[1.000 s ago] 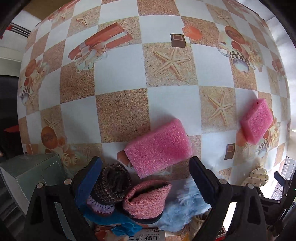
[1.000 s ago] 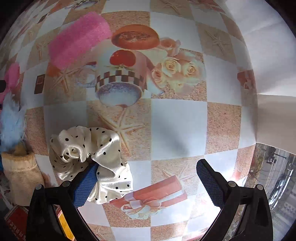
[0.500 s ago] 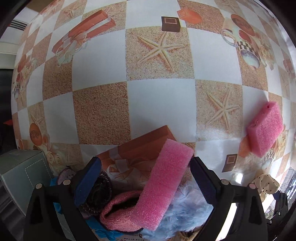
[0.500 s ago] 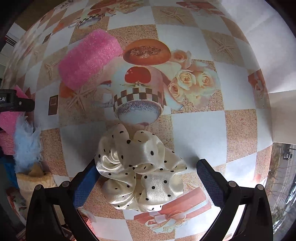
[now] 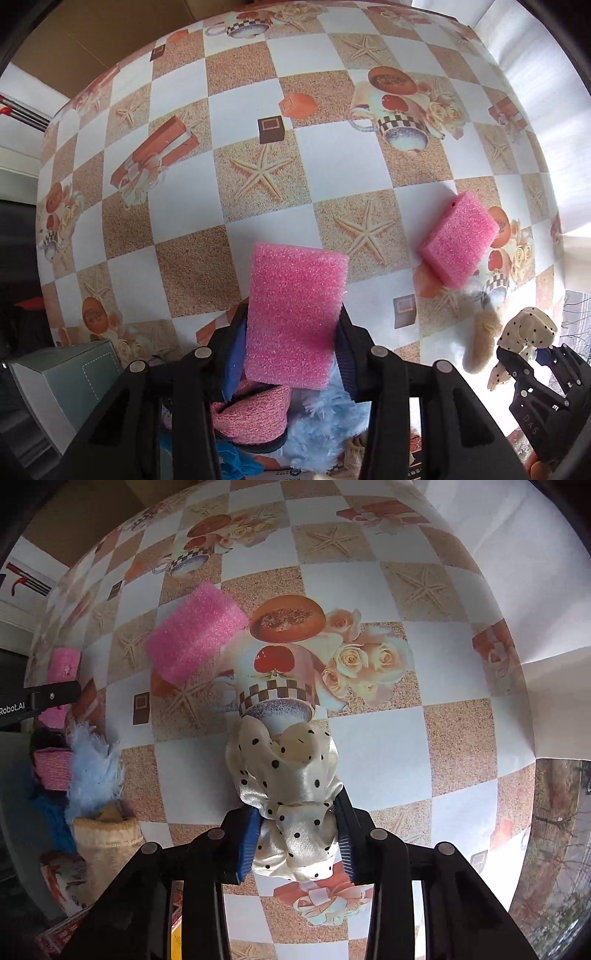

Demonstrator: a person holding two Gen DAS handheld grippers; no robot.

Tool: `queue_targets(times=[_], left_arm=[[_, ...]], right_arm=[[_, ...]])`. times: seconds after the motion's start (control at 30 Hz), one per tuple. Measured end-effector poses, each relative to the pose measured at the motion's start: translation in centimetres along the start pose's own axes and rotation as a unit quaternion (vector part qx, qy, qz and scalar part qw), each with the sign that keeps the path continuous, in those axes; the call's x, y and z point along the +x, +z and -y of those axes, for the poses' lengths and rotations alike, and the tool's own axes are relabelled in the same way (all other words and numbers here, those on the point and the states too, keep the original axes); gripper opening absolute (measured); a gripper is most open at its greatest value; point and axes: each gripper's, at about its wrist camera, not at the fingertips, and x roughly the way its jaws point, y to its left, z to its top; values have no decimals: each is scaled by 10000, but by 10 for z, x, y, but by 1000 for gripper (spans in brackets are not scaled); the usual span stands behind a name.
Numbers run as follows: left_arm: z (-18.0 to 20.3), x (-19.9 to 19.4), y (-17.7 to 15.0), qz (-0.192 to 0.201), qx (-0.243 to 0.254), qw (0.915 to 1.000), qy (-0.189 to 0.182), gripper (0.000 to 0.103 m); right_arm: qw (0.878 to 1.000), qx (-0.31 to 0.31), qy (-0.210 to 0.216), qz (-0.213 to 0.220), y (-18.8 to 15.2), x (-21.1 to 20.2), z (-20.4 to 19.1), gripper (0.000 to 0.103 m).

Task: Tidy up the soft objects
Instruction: 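Lift pink sponge with left tool while right tool carries polka-dot scrunchie toward box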

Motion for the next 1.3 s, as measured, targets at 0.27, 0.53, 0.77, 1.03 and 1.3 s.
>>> queue_targets(times=[0.27, 0.53, 0.77, 1.03, 1.3], left_arm=[[47, -58, -17, 610, 810, 9948, -80, 46], [109, -101, -69, 977, 1953, 9738, -628, 46], [146, -135, -128, 1156, 2614, 9518, -1110, 46], [151, -161, -206, 1223, 3375, 9216, -1475, 46], [104, -174, -254, 1338, 3443, 9174, -1478, 46]], right_arm=[[9993, 294, 172, 169, -18, -38, 30, 39], [9977, 607, 110, 295, -56, -54, 49, 39], [9972, 679, -56, 295, -76, -50, 35, 39], [9976, 661, -198, 62, -129, -57, 33, 39], [9990, 223, 9, -381, -183, -44, -11, 39]])
